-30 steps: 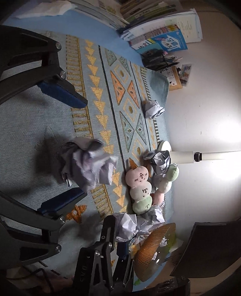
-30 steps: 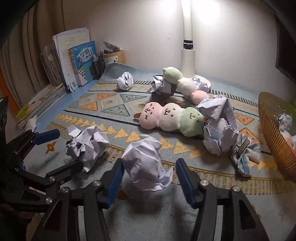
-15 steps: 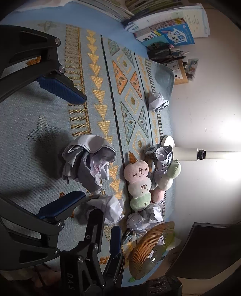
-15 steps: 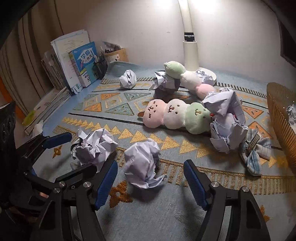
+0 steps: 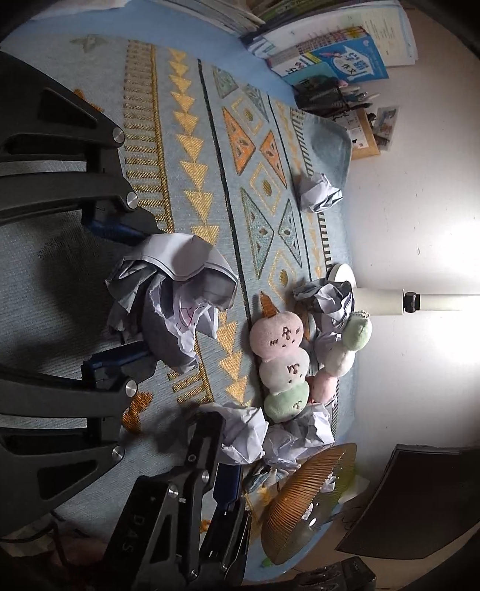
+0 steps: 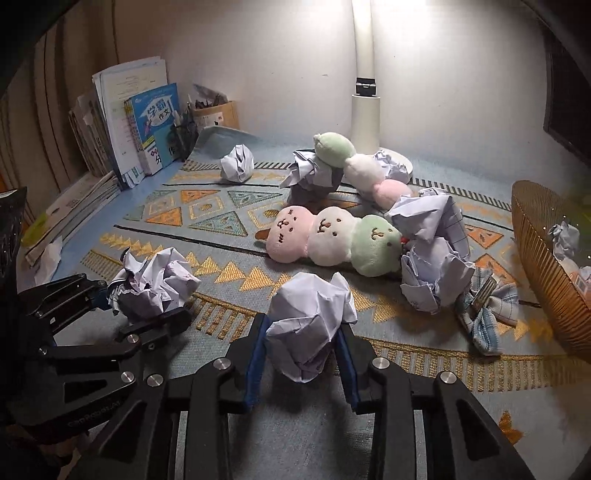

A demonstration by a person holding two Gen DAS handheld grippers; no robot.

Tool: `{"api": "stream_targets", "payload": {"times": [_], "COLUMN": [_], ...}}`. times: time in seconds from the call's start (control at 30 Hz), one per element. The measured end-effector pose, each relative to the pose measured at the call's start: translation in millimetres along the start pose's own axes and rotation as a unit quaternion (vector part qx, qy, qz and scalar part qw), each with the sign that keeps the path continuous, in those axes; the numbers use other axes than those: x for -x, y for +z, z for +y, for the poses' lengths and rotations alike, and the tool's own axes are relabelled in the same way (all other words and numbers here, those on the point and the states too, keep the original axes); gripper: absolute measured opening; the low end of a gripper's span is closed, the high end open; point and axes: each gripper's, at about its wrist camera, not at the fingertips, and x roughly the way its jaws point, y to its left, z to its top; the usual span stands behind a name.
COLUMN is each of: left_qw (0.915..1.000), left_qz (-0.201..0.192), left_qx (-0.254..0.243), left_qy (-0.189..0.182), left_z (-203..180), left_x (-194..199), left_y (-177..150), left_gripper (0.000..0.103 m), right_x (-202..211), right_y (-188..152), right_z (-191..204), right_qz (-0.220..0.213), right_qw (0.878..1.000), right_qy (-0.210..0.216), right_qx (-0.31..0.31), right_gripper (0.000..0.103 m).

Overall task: Organize objects
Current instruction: 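Lift both held paper balls off the rug, then drop both paper balls into the amber bowl and withdraw the tools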

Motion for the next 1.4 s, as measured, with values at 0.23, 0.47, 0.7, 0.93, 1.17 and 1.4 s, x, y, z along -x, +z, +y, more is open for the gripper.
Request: {"api": "stream_targets", "payload": {"times": [0.23, 0.47, 0.7, 0.93, 1.17, 1.4], "left_qw": [0.9995, 0.9989, 0.9933, 0.987, 0.9836, 0.9829], "left_qz": [-0.001, -0.034, -0.081, -0.086, -0.09, -0.088], "left_qx": [0.018, 0.032, -0.028, -0.044, -0.042, -0.014], "left_qy": [0.025, -0.005, -0.078, -0.128, -0.15, -0.161], "left_z": [-0.4, -34.1, -123.4, -192.2, -224.6, -209.7], "left_x": [8.1, 36.4, 50.9, 12.2, -22.6, -13.4], "left_y": [-4.7, 4.5, 68.4, 124.5, 153.1, 146.7], "left_gripper": [0.044, 0.044, 0.044, 0.044, 0.063, 0.095], "right_x": [25.6, 99.6, 154.5, 140.1, 144.1, 158.7], "right_y": [-7.9, -9.7, 11.8, 19.3, 14.5, 12.6], "right_z": [-2.3, -59.4, -163.9, -242.4, -276.8, -258.2], "right_qz": [-0.016, -0.061, -0.092, -0.055, -0.053, -0.072], "right_qw": [0.999, 0.998, 0.986, 0.974, 0.961, 0.966], "right_qy": [0.037, 0.0, -0.085, -0.144, -0.153, -0.126], "right_qx": [0.004, -0.029, -0.108, -0.167, -0.223, -0.215], "right_gripper": [0.034, 0.034, 0.034, 0.034, 0.065, 0.065]}}
